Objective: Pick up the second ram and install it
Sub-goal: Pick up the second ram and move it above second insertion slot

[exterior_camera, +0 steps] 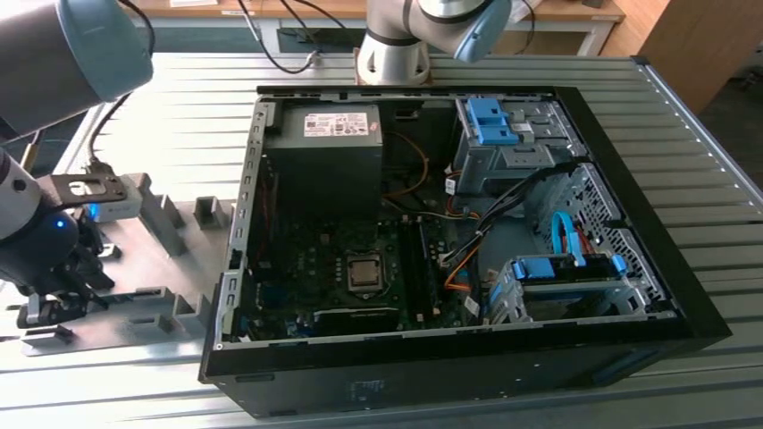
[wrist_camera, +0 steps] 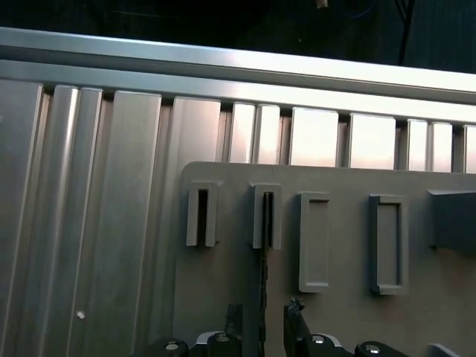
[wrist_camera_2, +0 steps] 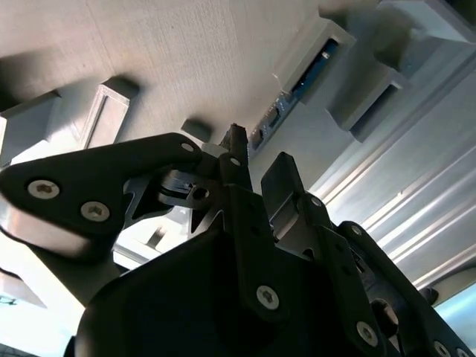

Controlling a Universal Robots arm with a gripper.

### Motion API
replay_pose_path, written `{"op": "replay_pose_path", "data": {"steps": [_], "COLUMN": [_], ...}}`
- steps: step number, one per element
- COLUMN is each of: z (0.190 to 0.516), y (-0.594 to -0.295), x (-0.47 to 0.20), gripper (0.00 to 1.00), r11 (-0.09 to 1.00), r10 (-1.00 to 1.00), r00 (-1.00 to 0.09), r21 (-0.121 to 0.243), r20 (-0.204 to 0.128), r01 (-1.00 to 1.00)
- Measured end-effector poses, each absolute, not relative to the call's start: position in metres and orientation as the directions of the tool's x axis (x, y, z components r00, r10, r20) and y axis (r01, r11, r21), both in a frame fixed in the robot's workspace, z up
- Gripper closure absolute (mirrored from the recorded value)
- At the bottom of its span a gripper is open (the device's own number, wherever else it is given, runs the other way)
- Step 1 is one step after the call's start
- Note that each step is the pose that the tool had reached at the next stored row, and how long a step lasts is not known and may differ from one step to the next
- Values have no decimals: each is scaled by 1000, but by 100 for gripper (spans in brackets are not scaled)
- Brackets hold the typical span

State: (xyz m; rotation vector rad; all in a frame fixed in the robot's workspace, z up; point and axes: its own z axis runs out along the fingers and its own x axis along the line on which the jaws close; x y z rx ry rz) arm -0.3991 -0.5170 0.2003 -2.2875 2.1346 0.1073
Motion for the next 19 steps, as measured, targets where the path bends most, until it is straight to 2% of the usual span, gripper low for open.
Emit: {"op": "replay_pose_path", "data": {"steps": [16, 18, 19], "z": [192, 192, 192], "y": [-517, -517, -517], "x": [-401, -401, -401], "gripper": [64, 66, 72], "r11": [-71, -71, -71], "r10": [-996, -996, -996], "r00": [68, 68, 68], "r21": [38, 38, 38], "r20": [-63, -63, -63], "r01": [-997, -997, -997]}}
